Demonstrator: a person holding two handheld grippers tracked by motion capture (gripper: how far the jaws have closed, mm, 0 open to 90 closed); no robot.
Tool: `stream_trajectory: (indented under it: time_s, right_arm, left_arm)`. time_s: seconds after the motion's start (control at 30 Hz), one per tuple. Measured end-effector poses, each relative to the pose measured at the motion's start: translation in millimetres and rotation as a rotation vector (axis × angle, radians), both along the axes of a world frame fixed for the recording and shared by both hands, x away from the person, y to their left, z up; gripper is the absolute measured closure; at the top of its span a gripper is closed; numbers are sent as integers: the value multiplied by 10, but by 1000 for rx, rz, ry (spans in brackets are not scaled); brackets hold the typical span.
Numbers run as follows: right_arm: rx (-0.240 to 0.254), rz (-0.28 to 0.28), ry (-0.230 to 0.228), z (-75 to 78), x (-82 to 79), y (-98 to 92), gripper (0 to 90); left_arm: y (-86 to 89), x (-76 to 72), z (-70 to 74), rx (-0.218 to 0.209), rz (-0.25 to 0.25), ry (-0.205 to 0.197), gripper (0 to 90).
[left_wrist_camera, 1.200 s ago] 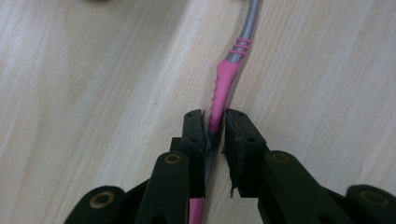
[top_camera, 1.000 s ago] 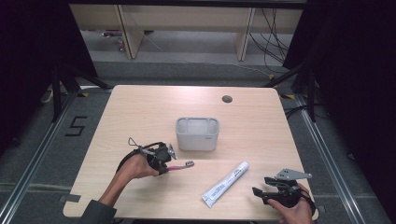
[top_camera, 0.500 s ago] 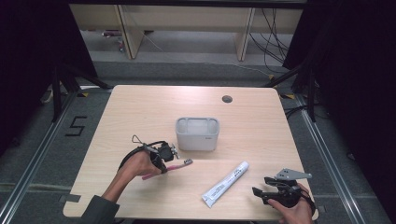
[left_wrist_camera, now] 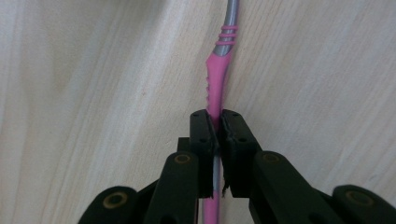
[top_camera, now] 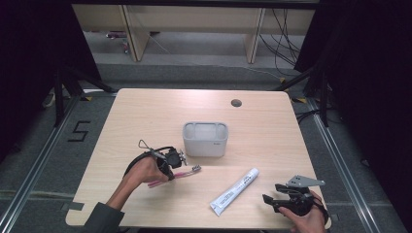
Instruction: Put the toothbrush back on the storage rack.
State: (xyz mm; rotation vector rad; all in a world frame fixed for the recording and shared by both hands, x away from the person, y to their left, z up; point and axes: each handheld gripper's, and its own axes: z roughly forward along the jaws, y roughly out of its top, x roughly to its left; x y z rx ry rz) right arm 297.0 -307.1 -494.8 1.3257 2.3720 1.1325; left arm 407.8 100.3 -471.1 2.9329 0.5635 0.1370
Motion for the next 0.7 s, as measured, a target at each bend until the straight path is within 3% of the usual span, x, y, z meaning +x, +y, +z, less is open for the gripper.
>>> stream_trajectory:
  time_s: [0.2, 0.37, 0.5, 0.7]
  right_arm:
    - [-16, 6, -16, 4, 7, -11, 305]
    - [-23, 5, -20, 6, 6, -21, 305]
    - [-12, 7, -22, -1, 9, -18, 305]
    - [-24, 4, -20, 6, 6, -23, 307]
  left_arm:
    - [18, -16, 59, -19, 0, -7, 833]
    - [33, -54, 115, -64, -13, -23, 833]
    - [51, -86, 162, -117, 1, -9, 832]
    - [88, -122, 242, -203, 16, -49, 833]
